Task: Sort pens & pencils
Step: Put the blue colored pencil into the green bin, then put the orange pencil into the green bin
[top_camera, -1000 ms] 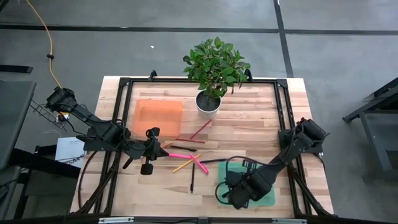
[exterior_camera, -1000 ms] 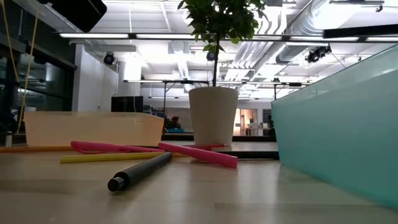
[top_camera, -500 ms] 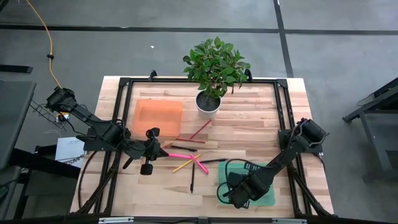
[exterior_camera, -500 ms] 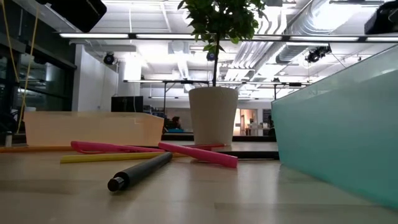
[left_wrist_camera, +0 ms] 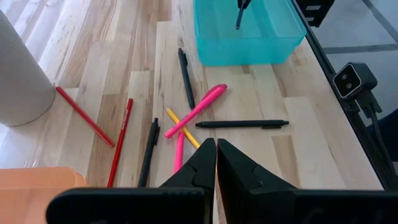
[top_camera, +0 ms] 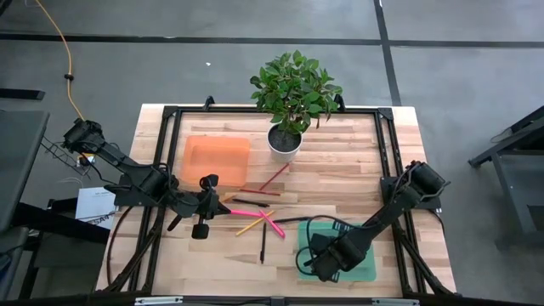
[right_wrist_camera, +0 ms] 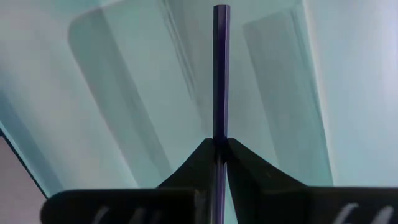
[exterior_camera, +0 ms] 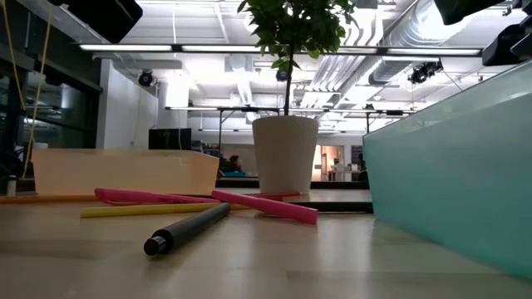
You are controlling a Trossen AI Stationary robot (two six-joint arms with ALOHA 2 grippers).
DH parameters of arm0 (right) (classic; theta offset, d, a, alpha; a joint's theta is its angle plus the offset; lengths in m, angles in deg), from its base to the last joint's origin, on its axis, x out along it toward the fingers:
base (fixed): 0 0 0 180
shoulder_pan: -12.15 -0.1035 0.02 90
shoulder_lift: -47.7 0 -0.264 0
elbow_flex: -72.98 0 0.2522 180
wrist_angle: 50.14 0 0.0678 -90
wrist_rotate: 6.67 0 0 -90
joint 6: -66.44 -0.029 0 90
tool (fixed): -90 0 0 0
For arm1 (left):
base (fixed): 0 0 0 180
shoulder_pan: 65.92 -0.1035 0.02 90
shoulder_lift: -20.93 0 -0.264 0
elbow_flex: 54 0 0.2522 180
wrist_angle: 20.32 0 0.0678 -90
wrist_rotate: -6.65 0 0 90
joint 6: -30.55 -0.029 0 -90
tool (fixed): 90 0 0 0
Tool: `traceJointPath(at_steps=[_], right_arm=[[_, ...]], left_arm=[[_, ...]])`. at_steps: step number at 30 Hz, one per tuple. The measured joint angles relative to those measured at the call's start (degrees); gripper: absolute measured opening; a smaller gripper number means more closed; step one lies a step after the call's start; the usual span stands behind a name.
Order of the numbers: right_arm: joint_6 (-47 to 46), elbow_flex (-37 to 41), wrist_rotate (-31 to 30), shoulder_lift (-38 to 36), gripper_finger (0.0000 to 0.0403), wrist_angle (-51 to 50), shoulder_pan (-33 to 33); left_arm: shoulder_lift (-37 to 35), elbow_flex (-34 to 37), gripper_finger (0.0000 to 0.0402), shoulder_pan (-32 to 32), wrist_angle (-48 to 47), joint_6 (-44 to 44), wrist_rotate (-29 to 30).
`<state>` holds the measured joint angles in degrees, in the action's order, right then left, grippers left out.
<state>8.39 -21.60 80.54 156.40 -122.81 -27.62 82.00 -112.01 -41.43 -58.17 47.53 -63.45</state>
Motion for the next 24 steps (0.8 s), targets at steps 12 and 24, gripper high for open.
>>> traceJointPath(at_steps=[12,24], right_arm=[[-0.01,0.0,-0.04,-0.02,0.0057,-0.02,0.0],[-0.14,-2.03,-7.27,-4.87,0.0057,-0.55,3.53]], left_arm=[[0.01,0.02,0.0005,0.0,0.01,0.02,0.0],[-0.01,0.02,0.0005,0.0,-0.01,0.02,-0.38]])
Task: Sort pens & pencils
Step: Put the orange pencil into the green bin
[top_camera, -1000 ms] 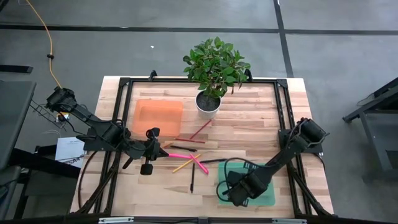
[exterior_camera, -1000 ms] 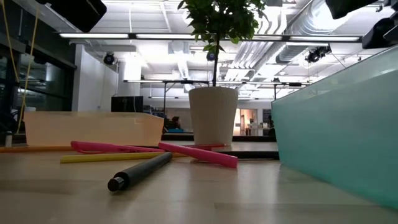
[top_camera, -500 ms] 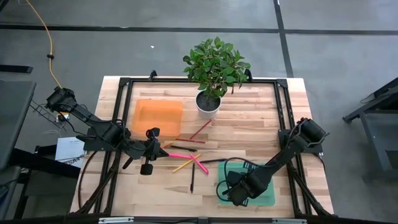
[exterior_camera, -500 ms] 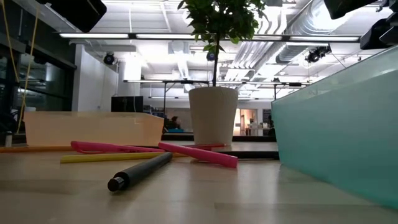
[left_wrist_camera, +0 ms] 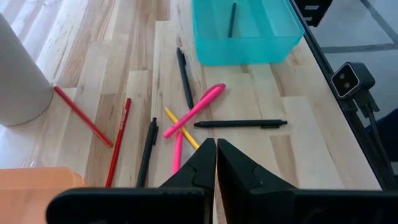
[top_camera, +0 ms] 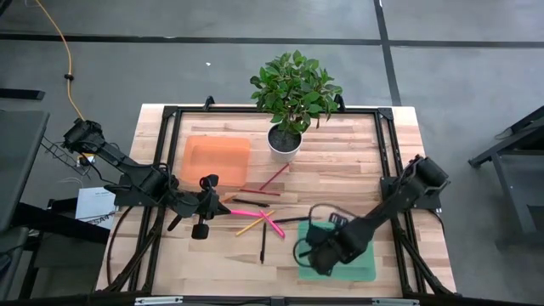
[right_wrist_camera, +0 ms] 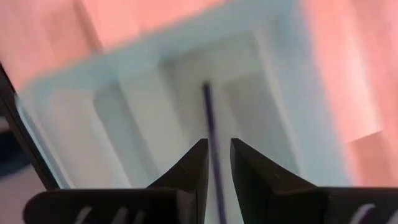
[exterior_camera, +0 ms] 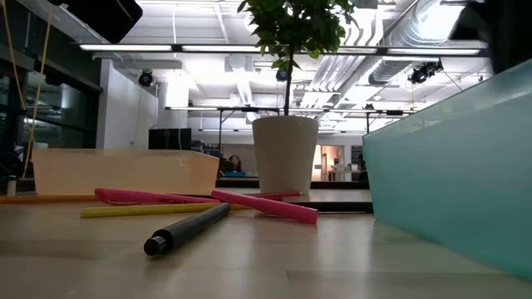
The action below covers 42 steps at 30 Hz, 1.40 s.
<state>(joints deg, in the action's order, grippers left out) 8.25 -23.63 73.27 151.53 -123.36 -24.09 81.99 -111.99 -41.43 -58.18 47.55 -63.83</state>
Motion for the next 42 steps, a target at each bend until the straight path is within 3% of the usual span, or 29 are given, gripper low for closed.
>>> traceJointPath(at_steps=[10,24,42], right_arm=[[7.94,0.04,-4.5,-8.4,0.0057,7.04,8.99],[24.89,0.07,6.25,-8.49,0.0057,21.17,22.25],[33.46,0.08,14.79,-7.05,0.0057,25.7,31.48]], left_arm=[[0.02,-0.01,0.0005,0.0,0.12,0.0,-0.03],[0.02,-0.01,0.0005,0.0,0.57,1.31,-0.03],[0.01,0.0,0.0005,0.0,0.22,2.5,-0.03]])
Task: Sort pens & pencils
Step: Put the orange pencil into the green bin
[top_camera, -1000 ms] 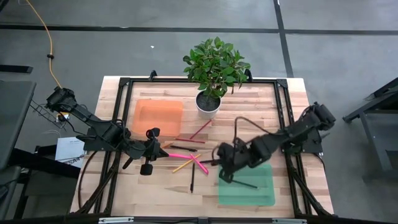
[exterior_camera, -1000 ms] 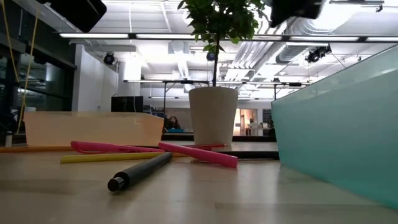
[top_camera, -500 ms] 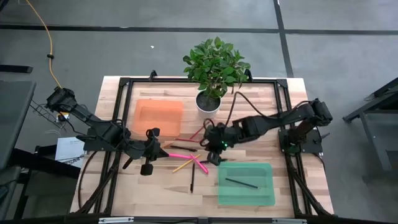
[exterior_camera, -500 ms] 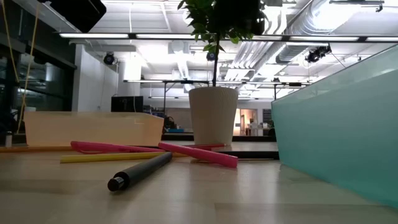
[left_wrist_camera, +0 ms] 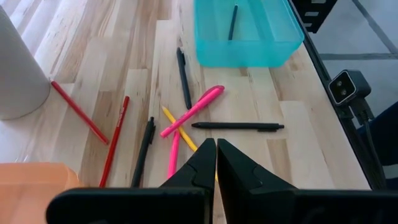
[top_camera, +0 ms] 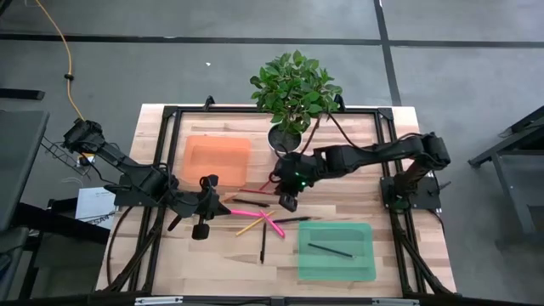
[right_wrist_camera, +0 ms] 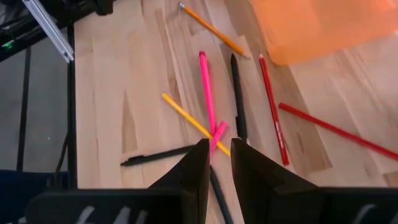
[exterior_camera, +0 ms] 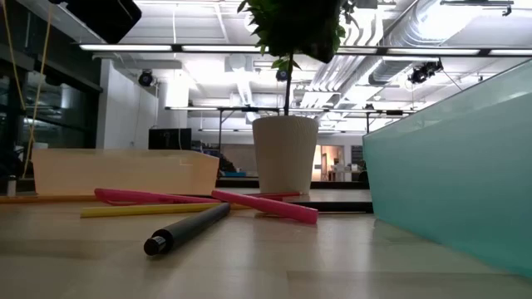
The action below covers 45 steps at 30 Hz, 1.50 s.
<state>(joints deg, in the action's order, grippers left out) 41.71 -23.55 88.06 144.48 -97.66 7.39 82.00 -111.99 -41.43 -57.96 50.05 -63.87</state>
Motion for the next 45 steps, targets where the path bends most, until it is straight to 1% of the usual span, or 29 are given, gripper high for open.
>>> traceJointPath(at_steps=[7,14,21,28,32,36,41,45], right_arm=[[3.44,-0.1,1.87,1.36,0.0057,0.25,2.35],[7.46,-0.1,2.19,2.17,0.0057,-2.73,4.45],[9.22,0.07,1.81,3.98,0.0057,-4.23,4.52],[8.41,0.07,1.53,3.96,0.0057,-2.82,2.44],[6.91,0.07,1.51,3.96,0.0057,-2.79,1.27],[5.66,0.07,1.0,3.96,0.0057,-2.82,0.05],[5.55,0.07,-0.93,3.94,0.0057,-2.84,-1.21],[5.54,0.07,-1.51,3.94,0.0057,-2.84,-1.41]], left_arm=[[-0.01,-0.02,0.0005,-0.02,-0.2,0.74,0.0],[-0.02,-0.04,0.0005,-0.1,-0.2,0.95,0.02],[0.98,-0.02,0.0005,-0.93,-0.81,-2.19,1.19],[4.86,-0.02,0.0005,-6.56,-0.14,-4.78,-5.51],[6.37,-0.02,0.0005,-9.2,-0.63,-2.37,-8.13],[6.32,-0.02,0.0005,-9.9,-4.52,1.62,-8.12],[6.32,-0.02,0.0005,-9.85,-13.3,3.94,-8.9],[6.32,-0.02,0.0005,-8.98,-16.58,5.46,-9.38]])
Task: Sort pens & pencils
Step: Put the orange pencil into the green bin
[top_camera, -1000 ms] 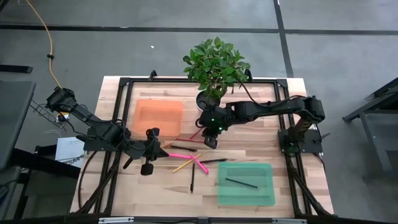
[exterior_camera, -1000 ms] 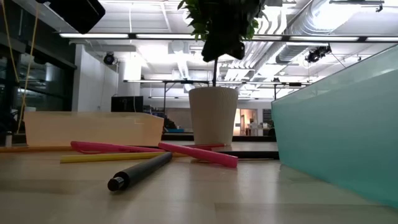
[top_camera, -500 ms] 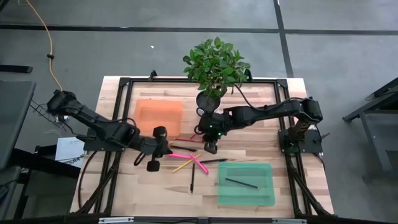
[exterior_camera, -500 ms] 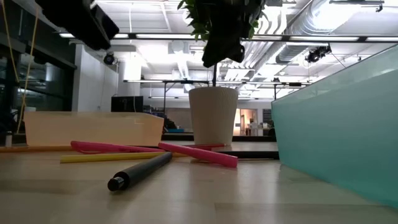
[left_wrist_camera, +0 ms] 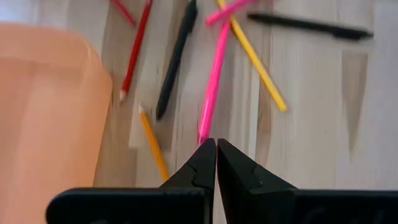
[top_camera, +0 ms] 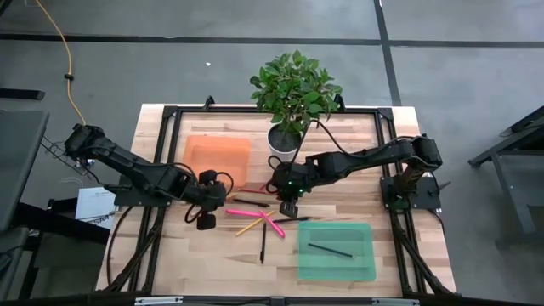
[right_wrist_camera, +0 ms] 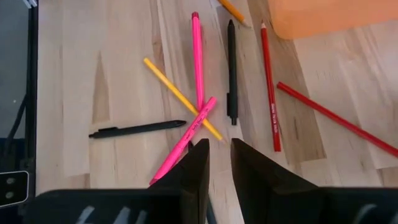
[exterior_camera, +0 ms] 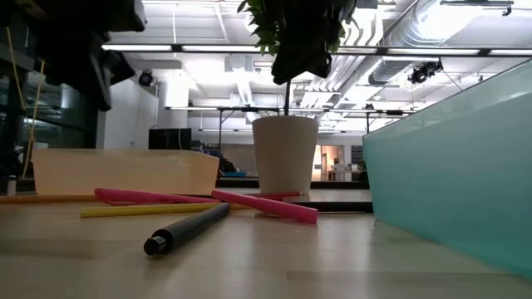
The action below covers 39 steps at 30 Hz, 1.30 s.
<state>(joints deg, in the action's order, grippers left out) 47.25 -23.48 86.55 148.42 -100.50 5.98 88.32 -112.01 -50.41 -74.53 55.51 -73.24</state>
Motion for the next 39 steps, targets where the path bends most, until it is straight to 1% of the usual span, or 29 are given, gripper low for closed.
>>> traceJointPath(at_steps=[4,9,12,29,35,39], right_arm=[[-0.25,0.0,-0.22,0.0,0.0057,0.0,0.02],[-0.27,0.0,-1.5,-0.02,0.0057,0.05,-0.37],[-0.19,0.0,-1.75,-0.03,0.0057,0.47,-0.64],[0.04,0.0,-1.99,-0.11,0.0057,1.25,-1.51],[0.17,0.0,-1.99,-0.11,0.0057,1.52,-1.51],[0.23,0.0,-1.99,-0.11,0.0057,2.43,-1.51]], left_arm=[[0.04,0.0,0.0005,0.02,-3.27,2.08,-2.05],[0.81,0.0,0.0005,-0.11,-8.97,6.48,-3.26],[1.78,0.07,0.0005,-0.11,-11.01,7.04,-3.55],[13.28,0.04,0.0005,-0.12,-8.75,7.08,-6.15],[14.19,0.09,0.0005,-0.11,-8.9,7.65,-4.11],[14.15,0.07,0.0005,-0.11,-6.3,6.4,-3.54]])
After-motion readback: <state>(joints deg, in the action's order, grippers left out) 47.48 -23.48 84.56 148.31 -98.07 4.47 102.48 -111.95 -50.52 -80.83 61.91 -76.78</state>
